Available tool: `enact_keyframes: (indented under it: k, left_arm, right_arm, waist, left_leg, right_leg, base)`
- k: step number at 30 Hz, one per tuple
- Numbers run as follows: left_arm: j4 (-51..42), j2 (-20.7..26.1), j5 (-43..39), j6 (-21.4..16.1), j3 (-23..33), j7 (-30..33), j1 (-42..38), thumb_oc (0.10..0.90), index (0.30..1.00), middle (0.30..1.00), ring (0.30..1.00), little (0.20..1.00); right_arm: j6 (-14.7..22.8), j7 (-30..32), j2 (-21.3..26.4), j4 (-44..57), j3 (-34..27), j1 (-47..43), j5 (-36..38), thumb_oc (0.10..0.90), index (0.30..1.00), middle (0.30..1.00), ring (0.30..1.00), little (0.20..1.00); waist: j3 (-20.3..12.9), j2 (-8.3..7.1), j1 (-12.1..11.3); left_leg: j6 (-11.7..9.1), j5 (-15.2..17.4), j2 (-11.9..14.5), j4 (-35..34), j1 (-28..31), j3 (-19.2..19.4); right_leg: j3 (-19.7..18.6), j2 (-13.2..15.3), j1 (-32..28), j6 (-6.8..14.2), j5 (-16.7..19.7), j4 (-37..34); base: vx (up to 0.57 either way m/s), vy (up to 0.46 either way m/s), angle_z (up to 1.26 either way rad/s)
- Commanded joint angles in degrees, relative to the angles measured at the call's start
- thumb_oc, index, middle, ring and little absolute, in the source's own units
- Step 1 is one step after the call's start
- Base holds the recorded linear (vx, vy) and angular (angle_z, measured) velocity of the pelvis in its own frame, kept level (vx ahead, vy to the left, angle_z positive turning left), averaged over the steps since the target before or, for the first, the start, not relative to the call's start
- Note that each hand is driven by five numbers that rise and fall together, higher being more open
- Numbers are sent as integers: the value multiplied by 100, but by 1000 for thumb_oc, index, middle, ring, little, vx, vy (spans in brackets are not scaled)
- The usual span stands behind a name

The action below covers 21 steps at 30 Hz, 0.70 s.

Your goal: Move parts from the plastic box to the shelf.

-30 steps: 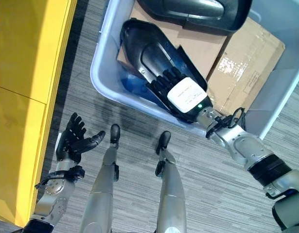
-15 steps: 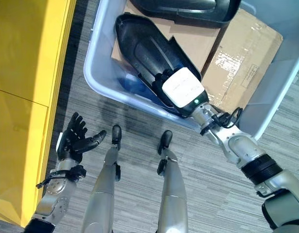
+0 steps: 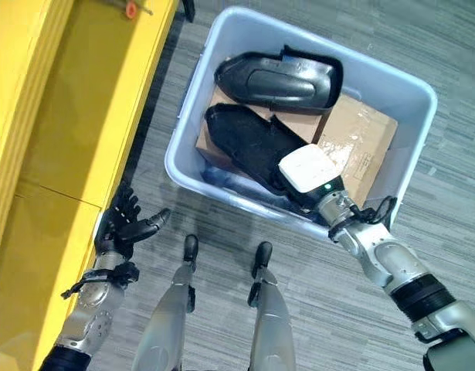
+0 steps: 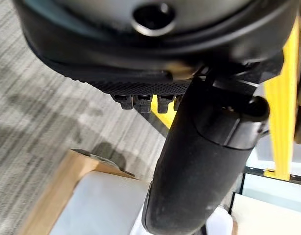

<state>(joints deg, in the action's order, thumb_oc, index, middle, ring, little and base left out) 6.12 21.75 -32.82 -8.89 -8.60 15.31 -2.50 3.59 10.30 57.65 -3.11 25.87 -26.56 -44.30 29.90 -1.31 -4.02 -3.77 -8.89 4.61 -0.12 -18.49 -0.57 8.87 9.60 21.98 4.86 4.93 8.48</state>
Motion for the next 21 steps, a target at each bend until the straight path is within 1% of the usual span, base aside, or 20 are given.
enact_keyframes:
  k: [1, 3, 4, 5, 6, 10, 11, 12, 15, 16, 18, 19, 21]
  left_arm:
    - [-533, 198, 232, -318, 172, -208, 166, 900, 1000, 1000, 1000, 1000]
    - [-501, 189, 224, -304, 206, -254, 216, 900, 1000, 1000, 1000, 1000]
    - [-502, 191, 224, -304, 203, -254, 216, 900, 1000, 1000, 1000, 1000]
    - [-500, 181, 232, -298, 239, -261, 260, 900, 1000, 1000, 1000, 1000]
    - [-504, 182, 233, -297, 236, -261, 266, 900, 1000, 1000, 1000, 1000]
    - [-450, 181, 262, -256, 288, -318, 343, 900, 1000, 1000, 1000, 1000]
    - [-415, 162, 309, -225, 333, -348, 399, 900, 1000, 1000, 1000, 1000]
    - [-418, 168, 310, -224, 328, -349, 405, 900, 1000, 1000, 1000, 1000]
    - [-366, 138, 331, -188, 379, -394, 504, 900, 1000, 1000, 1000, 1000]
    - [-326, 102, 346, -166, 422, -411, 569, 900, 1000, 1000, 1000, 1000]
    - [-317, 67, 382, -130, 430, -430, 649, 900, 1000, 1000, 1000, 1000]
    - [-320, 70, 383, -129, 428, -431, 657, 900, 1000, 1000, 1000, 1000]
    - [-276, 43, 455, -79, 442, -479, 758, 900, 1000, 1000, 1000, 1000]
  right_arm:
    - [21, 344, 413, 733, -380, -302, 103, 400, 300, 300, 300, 300]
    - [63, 371, 474, 952, -537, -258, 122, 400, 300, 300, 300, 300]
    - [63, 368, 476, 958, -548, -246, 122, 400, 300, 300, 300, 300]
    - [85, 454, 502, 1079, -664, -240, 85, 400, 300, 300, 300, 300]
    - [83, 448, 503, 1094, -680, -218, 84, 400, 300, 300, 300, 300]
    - [123, 534, 434, 1414, -1007, -47, 43, 400, 300, 300, 300, 300]
    - [174, 592, 366, 1545, -1167, 56, 43, 400, 300, 300, 300, 300]
    - [172, 582, 364, 1568, -1196, 92, 43, 400, 300, 300, 300, 300]
    - [239, 612, 236, 1714, -1296, 218, 3, 400, 300, 300, 300, 300]
    - [267, 631, 144, 1777, -1384, 326, 28, 400, 300, 300, 300, 300]
    - [308, 664, 4, 1863, -1476, 466, 68, 400, 300, 300, 300, 300]
    - [308, 658, 1, 1877, -1489, 485, 69, 400, 300, 300, 300, 300]
    - [374, 671, -195, 1946, -1502, 576, 129, 400, 300, 300, 300, 300]
  waist:
    - [-368, -194, 125]
    - [-552, -192, 135]
    - [-547, -191, 131]
    - [-728, -181, 142]
    - [-725, -180, 137]
    - [-1062, -153, 195]
    - [-1231, -142, 238]
    - [-1231, -145, 229]
    - [-1453, -137, 262]
    - [-1585, -115, 297]
    - [-1710, -104, 321]
    - [-1710, -107, 314]
    - [-1878, -75, 336]
  left_leg:
    - [-245, 57, 297, -173, 365, 56]
    - [-242, 60, 297, -284, 557, 80]
    - [-242, 58, 298, -289, 566, 81]
    - [-238, 65, 295, -363, 712, 98]
    - [-238, 63, 296, -377, 730, 101]
    - [-221, 120, 295, -452, 1013, 155]
    - [-212, 165, 313, -462, 1134, 192]
    - [-212, 170, 313, -463, 1145, 195]
    - [-175, 270, 327, -449, 1332, 245]
    - [-148, 332, 343, -432, 1457, 275]
    - [-120, 413, 367, -394, 1589, 313]
    - [-119, 421, 368, -391, 1598, 319]
    - [-82, 543, 385, -292, 1744, 360]
  right_leg:
    - [-113, 293, -808, 395, 74, -593]
    - [-124, 280, -972, 407, 74, -685]
    - [-124, 279, -980, 408, 75, -689]
    - [-129, 275, -1097, 422, 66, -725]
    - [-129, 273, -1111, 423, 66, -732]
    - [-164, 268, -1359, 448, 41, -792]
    - [-185, 276, -1444, 459, 19, -800]
    - [-186, 276, -1455, 459, 17, -803]
    - [-270, 262, -1587, 459, -53, -775]
    - [-321, 259, -1661, 455, -114, -737]
    - [-384, 253, -1755, 452, -180, -697]
    - [-389, 253, -1761, 452, -186, -693]
    - [-472, 230, -1857, 441, -249, -664]
  base:
    - [120, 27, -8]
    - [90, 20, -10]
    - [104, 30, -10]
    - [70, 24, -14]
    - [99, 36, -13]
    - [102, 23, -8]
    - [105, 22, -1]
    - [110, 10, -2]
    - [124, 10, -11]
    - [162, 5, -24]
    - [124, 0, -15]
    - [80, -5, -2]
    - [119, -28, -12]
